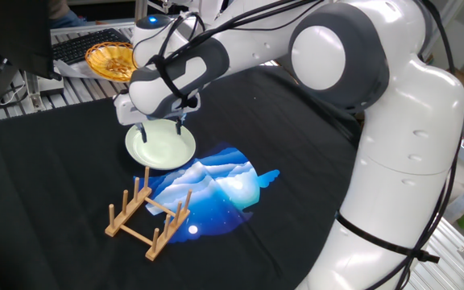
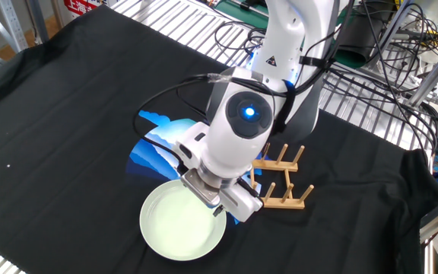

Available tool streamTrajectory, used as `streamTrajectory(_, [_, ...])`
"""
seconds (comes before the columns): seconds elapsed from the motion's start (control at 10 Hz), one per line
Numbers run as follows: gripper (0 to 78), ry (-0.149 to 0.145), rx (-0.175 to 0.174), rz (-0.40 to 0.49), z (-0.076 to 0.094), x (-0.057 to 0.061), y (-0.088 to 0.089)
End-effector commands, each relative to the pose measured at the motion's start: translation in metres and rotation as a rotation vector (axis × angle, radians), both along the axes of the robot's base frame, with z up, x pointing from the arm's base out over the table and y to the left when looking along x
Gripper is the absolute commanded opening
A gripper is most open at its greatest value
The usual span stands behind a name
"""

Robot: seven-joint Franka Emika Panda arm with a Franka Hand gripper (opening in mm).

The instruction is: Put the dish on the dish rack

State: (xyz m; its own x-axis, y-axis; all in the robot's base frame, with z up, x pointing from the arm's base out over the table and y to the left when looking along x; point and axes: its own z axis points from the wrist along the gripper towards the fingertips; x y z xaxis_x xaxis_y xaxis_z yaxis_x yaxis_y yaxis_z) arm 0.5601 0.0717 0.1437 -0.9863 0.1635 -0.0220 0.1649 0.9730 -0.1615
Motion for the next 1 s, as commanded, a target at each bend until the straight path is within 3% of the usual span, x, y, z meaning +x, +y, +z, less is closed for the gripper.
streamTrajectory(0.1, [77.4,-0.035,-0.004,0.066,0.001,0.001,0.0])
streamTrajectory(0.2, [77.4,-0.033,-0.005,0.077,0.001,0.001,0.0])
streamTrajectory(0.5, [77.4,0.011,-0.001,0.188,0.001,0.001,0.0])
streamTrajectory(0.7, [77.4,0.014,-0.012,0.18,0.001,0.001,0.0])
streamTrajectory(0.8, [77.4,0.023,-0.029,0.151,0.003,0.0,0.004])
streamTrajectory(1.0, [77.4,0.034,-0.029,0.123,0.004,-0.004,0.02])
